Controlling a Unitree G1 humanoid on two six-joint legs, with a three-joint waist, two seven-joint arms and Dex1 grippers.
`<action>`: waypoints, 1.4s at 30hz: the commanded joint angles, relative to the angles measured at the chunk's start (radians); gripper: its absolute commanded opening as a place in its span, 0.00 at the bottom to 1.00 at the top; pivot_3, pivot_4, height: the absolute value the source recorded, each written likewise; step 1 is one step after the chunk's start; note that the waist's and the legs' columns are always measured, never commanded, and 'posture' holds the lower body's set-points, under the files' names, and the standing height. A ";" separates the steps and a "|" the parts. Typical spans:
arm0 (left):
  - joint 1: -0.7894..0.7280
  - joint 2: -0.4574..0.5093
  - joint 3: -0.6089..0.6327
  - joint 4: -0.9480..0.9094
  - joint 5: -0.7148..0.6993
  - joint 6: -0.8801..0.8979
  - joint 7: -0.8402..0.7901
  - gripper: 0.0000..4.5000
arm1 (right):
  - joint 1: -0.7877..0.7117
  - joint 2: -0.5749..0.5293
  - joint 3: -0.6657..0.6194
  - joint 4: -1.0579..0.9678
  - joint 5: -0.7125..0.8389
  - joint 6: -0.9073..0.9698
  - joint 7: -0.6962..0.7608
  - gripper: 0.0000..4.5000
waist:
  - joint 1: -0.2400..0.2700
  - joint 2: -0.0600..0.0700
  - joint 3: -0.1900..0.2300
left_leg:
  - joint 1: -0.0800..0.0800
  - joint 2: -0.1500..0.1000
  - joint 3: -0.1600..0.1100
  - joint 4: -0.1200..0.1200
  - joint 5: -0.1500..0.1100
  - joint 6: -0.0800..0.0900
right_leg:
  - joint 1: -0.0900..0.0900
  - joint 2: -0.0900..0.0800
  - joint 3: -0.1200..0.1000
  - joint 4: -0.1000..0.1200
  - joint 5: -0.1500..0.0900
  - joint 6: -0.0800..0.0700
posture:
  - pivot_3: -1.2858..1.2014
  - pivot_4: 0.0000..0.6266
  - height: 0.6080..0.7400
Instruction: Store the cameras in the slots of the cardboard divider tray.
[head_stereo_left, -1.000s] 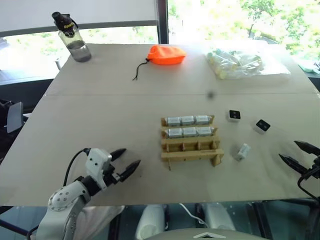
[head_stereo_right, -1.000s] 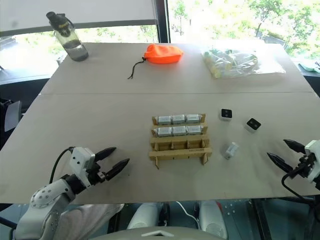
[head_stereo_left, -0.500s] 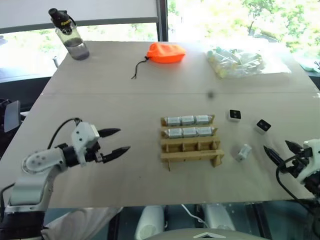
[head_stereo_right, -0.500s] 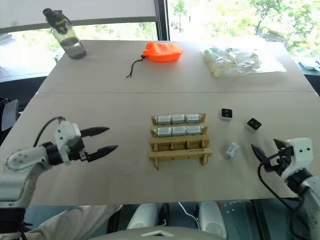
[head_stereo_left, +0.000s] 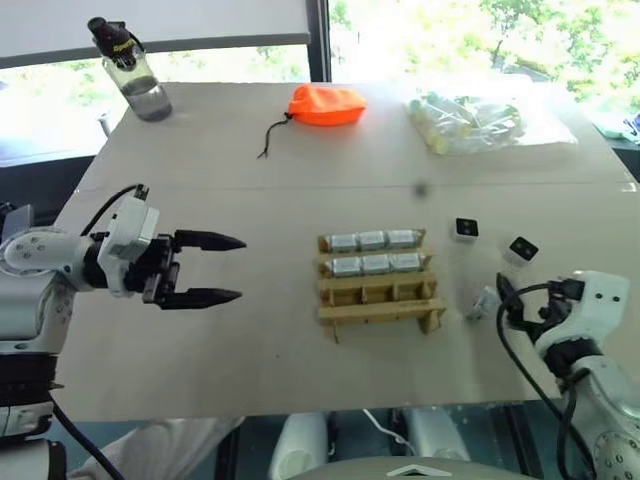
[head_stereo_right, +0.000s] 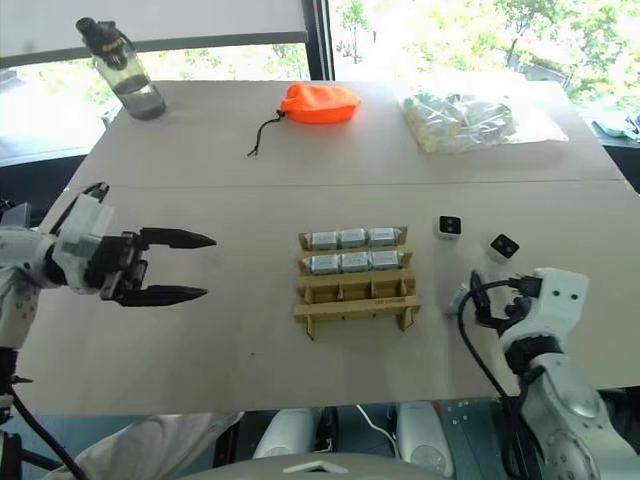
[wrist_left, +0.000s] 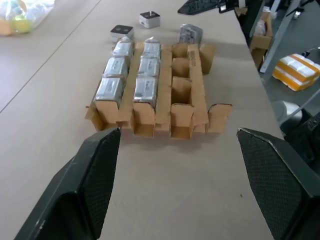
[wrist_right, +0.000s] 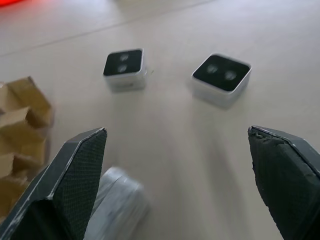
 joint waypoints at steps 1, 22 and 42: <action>-0.006 0.029 -0.009 -0.012 -0.041 -0.013 -0.010 0.85 | -0.015 -0.010 0.024 -0.089 0.029 0.102 -0.053 1.00 | -0.003 0.000 0.000 | 0.000 0.000 0.000 0.000 0.000 0.000 | 0.000 0.000 0.000 0.000 0.000 0.000 | 0.52 0.24 1.00; 0.031 0.123 -0.038 -0.021 -0.114 -0.109 -0.010 0.85 | -0.199 0.193 0.048 -0.105 -0.028 0.442 -0.217 1.00 | -0.006 -0.001 0.000 | -0.002 0.000 0.000 0.000 0.000 -0.001 | -0.002 0.002 0.002 0.001 0.000 0.000 | 0.52 0.24 1.00; 0.053 0.172 -0.055 0.003 -0.201 -0.183 -0.010 0.86 | -0.237 0.173 0.058 -0.127 -0.137 0.476 -0.142 0.18 | -0.007 -0.001 -0.001 | -0.001 0.000 0.001 0.000 0.001 -0.001 | -0.002 0.002 0.002 0.001 0.000 0.000 | 0.52 0.24 1.00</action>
